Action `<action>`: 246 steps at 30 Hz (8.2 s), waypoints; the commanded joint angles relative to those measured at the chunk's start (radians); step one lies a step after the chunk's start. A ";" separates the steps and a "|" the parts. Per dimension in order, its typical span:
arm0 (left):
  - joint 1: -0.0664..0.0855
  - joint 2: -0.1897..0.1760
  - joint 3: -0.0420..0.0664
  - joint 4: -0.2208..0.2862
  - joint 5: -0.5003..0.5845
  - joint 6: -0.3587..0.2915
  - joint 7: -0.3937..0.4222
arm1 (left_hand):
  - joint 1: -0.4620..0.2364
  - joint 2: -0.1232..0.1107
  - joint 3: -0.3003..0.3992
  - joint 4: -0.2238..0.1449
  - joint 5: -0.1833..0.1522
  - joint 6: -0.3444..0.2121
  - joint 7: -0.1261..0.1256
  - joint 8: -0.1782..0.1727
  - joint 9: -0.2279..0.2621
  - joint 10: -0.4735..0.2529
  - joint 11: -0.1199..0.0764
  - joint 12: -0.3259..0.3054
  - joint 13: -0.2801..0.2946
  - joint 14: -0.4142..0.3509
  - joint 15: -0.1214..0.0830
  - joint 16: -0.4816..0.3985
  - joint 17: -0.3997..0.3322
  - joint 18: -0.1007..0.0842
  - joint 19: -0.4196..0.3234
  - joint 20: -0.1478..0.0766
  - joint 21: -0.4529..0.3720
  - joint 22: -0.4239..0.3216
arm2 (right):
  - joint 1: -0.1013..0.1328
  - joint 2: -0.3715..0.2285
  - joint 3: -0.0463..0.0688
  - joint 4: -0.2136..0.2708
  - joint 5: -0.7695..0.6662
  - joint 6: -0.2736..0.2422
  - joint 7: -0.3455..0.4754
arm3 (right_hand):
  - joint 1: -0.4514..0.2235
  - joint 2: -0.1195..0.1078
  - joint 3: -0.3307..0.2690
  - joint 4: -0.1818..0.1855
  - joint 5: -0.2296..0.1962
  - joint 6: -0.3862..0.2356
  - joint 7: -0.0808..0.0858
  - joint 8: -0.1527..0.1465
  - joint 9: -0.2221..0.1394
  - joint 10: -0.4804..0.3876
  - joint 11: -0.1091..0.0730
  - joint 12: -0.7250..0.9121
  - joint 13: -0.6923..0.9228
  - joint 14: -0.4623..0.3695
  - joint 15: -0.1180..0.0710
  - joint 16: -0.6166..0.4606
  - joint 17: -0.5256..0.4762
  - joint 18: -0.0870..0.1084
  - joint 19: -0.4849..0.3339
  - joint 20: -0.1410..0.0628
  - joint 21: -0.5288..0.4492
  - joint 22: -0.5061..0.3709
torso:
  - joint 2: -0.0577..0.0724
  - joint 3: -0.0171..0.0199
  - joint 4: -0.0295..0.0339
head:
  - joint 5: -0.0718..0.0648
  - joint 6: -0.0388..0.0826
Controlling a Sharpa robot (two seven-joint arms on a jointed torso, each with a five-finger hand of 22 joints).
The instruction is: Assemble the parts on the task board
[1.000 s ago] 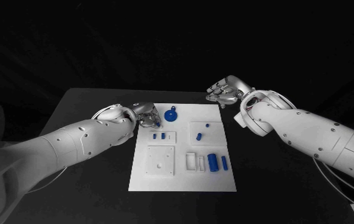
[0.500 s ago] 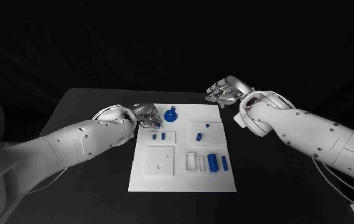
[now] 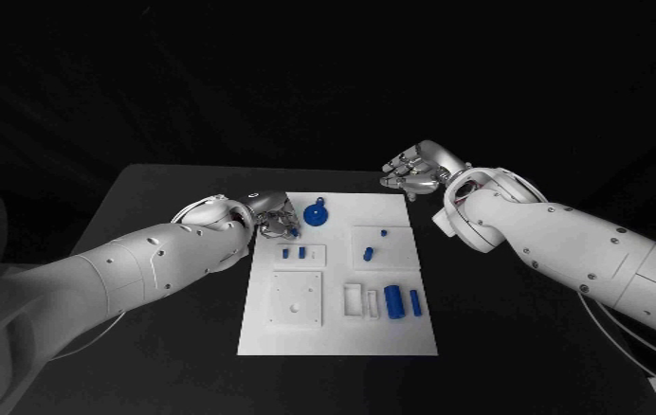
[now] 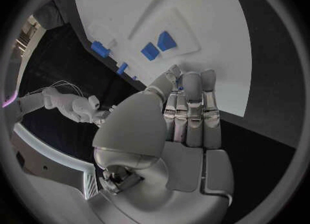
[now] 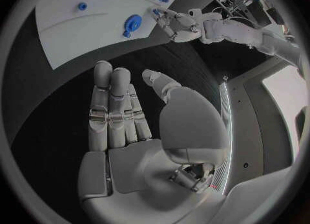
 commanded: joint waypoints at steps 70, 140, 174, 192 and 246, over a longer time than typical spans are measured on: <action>-0.005 0.030 -0.006 -0.039 0.007 0.024 -0.041 | -0.004 -0.021 0.023 -0.021 -0.007 -0.158 0.004 0.004 -0.002 -0.022 0.005 0.004 -0.001 -0.008 0.003 0.001 -0.005 0.007 -0.013 0.004 0.011 0.019 | 0.000 0.001 0.000 -0.002 -0.002 0.044 0.007 | 0.000 -0.002 -0.001 -0.006 0.006 -0.010 0.003 -0.003 0.001 -0.021 0.003 -0.005 -0.002 -0.004 0.005 0.008 -0.004 0.013 0.026 0.004 -0.023 0.021 | 0.000 -0.0007 0.0000 | 0.001 -0.002; 0.065 -0.281 0.078 0.425 1.035 0.089 0.243 | -0.039 -0.017 -0.022 -0.032 -0.010 -0.149 0.048 0.006 -0.001 -0.160 0.078 0.006 -0.003 -0.082 0.135 -1.041 -0.240 -0.007 -0.194 0.136 -0.324 -0.608 | -0.066 0.150 -0.107 -0.171 -0.618 0.161 -0.126 | 0.063 -0.038 0.176 -0.100 -0.251 0.068 -0.013 -0.003 0.001 -0.036 0.004 -0.007 -0.003 0.004 0.004 0.034 0.006 0.019 0.020 0.003 0.057 0.075 | 0.000 -0.0017 0.0058 | -0.032 0.009; 0.065 -0.282 0.078 0.421 1.034 0.093 0.235 | -0.044 -0.010 -0.030 -0.030 -0.010 -0.149 0.048 0.006 -0.001 -0.161 0.078 0.006 -0.003 -0.083 0.135 -1.041 -0.240 -0.008 -0.191 0.136 -0.322 -0.627 | -0.072 0.176 -0.130 -0.228 -0.669 0.168 -0.146 | 0.074 0.024 0.233 -0.156 -0.266 0.166 -0.035 -0.002 0.006 0.072 -0.026 -0.006 -0.001 0.003 -0.013 0.036 0.014 0.010 -0.008 -0.015 0.135 0.084 | -0.001 -0.0013 0.0051 | -0.030 0.002; 0.065 -0.281 0.078 0.419 1.035 0.081 0.231 | -0.045 -0.010 -0.041 -0.027 -0.011 -0.156 0.050 0.006 -0.001 -0.174 0.082 0.006 -0.002 -0.094 0.140 -1.041 -0.240 -0.008 -0.188 0.140 -0.322 -0.670 | -0.076 0.170 -0.130 -0.221 -0.674 0.145 -0.153 | 0.075 0.033 0.233 -0.154 -0.273 0.188 -0.040 0.000 0.008 0.092 -0.033 -0.006 0.000 0.006 -0.016 0.036 0.015 0.009 -0.008 -0.017 0.146 0.084 | -0.001 -0.0016 0.0049 | -0.031 0.000; 0.065 -0.273 0.078 0.372 1.050 0.082 0.223 | -0.043 -0.011 -0.046 -0.025 -0.011 -0.157 0.050 0.006 -0.001 -0.175 0.083 0.006 -0.003 -0.095 0.140 -1.041 -0.240 -0.009 -0.185 0.140 -0.319 -0.698 | -0.078 0.085 -0.049 0.064 -0.624 0.085 -0.165 | 0.066 0.057 0.248 -0.182 -0.324 0.256 -0.060 -0.001 0.020 0.166 -0.056 -0.005 0.003 0.023 -0.039 0.017 0.027 -0.019 -0.004 -0.042 0.230 0.094 | -0.005 -0.0052 0.0041 | 0.010 0.011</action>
